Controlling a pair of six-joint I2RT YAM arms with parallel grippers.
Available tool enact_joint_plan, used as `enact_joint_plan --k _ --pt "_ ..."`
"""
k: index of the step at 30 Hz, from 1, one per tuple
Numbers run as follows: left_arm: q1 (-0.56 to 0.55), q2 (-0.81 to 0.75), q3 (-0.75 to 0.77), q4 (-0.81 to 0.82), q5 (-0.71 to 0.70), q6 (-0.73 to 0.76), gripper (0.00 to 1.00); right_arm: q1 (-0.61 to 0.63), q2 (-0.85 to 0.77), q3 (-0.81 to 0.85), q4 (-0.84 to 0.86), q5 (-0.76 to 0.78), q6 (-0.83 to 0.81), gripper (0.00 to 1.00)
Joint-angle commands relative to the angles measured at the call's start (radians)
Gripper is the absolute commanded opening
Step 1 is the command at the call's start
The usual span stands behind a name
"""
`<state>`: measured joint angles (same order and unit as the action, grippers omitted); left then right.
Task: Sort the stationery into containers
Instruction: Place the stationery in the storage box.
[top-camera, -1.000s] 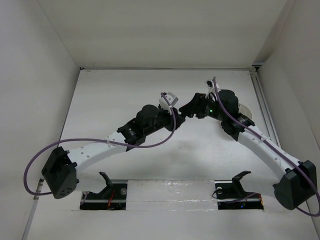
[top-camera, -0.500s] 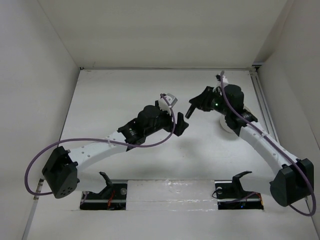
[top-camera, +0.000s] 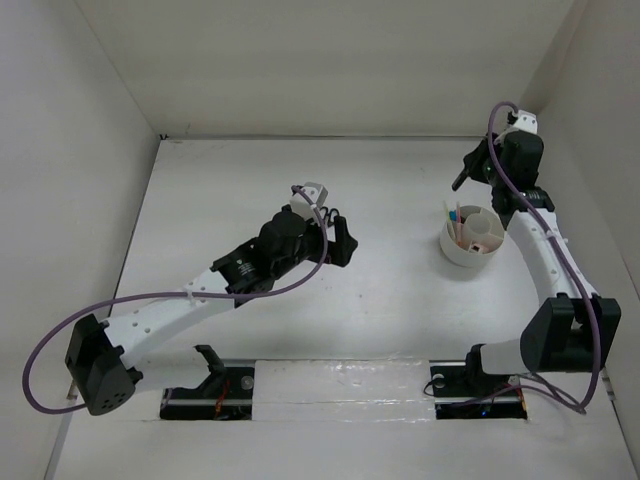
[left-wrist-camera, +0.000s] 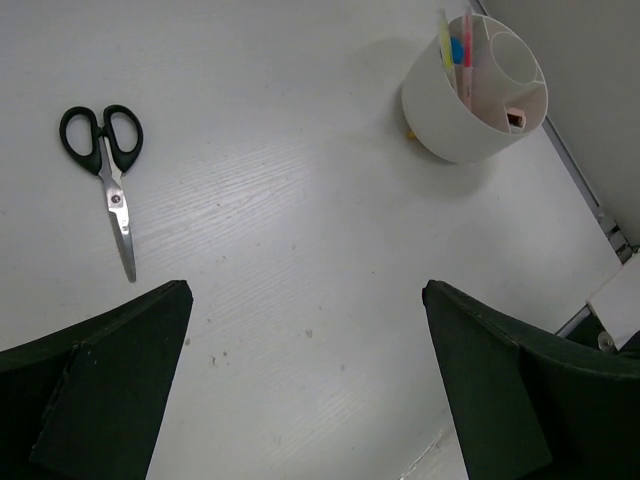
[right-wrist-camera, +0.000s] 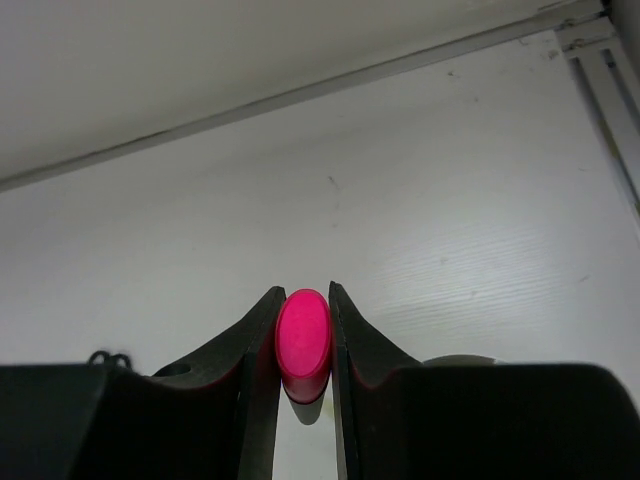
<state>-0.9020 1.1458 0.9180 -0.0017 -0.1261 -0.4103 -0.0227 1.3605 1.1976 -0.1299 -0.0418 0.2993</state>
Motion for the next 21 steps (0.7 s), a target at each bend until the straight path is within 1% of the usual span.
enact_joint_plan --k 1,7,14,21 --pt "-0.002 -0.035 -0.001 -0.003 -0.011 -0.033 1.0 -0.046 0.025 0.036 -0.027 0.088 -0.075 0.0" --pt "-0.002 -0.017 -0.001 0.008 0.037 -0.024 1.0 -0.097 0.035 0.014 0.024 0.114 -0.095 0.0" --pt "-0.002 -0.017 -0.01 0.039 0.069 -0.024 1.0 -0.097 0.061 0.003 0.055 0.125 -0.114 0.0" --pt "-0.002 -0.026 -0.019 0.069 0.101 -0.015 1.0 -0.097 0.072 -0.101 0.107 0.148 -0.123 0.0"
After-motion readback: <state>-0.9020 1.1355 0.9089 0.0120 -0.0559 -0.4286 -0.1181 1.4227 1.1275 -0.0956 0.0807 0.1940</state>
